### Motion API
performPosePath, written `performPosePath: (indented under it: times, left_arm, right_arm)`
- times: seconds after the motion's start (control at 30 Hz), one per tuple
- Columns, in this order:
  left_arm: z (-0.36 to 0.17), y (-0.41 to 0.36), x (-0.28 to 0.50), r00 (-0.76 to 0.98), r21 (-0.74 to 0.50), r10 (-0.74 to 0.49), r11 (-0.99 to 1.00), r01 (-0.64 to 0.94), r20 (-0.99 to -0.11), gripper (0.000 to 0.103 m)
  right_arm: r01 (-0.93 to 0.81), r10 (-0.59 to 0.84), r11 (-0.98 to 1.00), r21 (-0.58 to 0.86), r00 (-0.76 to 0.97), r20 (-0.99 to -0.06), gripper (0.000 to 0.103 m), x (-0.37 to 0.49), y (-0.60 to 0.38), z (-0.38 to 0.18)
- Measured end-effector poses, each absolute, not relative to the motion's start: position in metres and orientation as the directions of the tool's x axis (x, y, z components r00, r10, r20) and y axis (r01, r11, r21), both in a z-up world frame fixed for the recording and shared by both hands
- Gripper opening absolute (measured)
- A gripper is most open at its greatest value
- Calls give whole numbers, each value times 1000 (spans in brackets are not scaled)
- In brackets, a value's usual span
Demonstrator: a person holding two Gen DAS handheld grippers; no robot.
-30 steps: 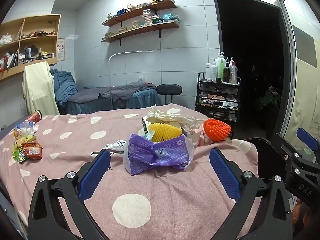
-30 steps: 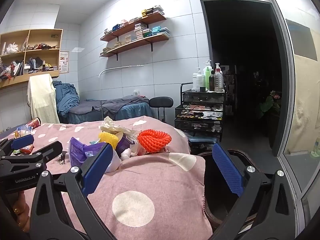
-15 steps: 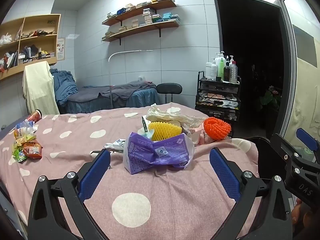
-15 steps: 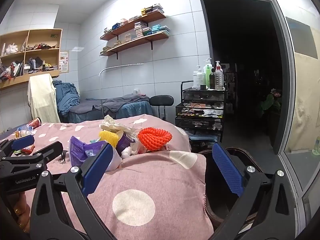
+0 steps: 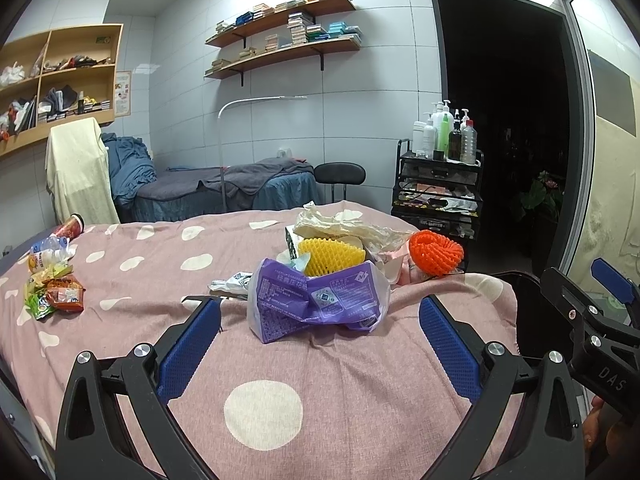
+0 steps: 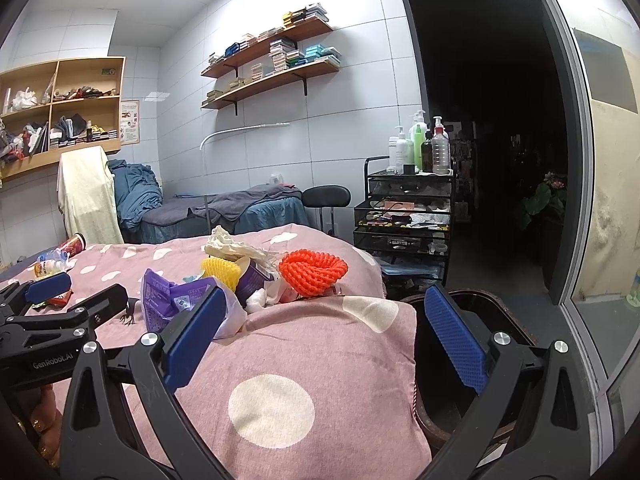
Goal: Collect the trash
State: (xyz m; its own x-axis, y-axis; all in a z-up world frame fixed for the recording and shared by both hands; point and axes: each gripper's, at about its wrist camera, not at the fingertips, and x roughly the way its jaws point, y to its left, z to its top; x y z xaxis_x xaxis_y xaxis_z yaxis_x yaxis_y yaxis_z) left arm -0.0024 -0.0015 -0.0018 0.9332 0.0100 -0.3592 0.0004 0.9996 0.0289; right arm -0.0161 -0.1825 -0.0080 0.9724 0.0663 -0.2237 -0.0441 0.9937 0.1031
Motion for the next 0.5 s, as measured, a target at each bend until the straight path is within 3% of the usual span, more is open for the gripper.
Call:
performPosePath:
  times: [0.5]
  left_arm:
    - [-8, 3, 0, 929, 26, 9, 1000, 0, -370, 98]
  right_arm:
    - [-46, 70, 993, 105, 971, -230, 98, -16, -182, -9]
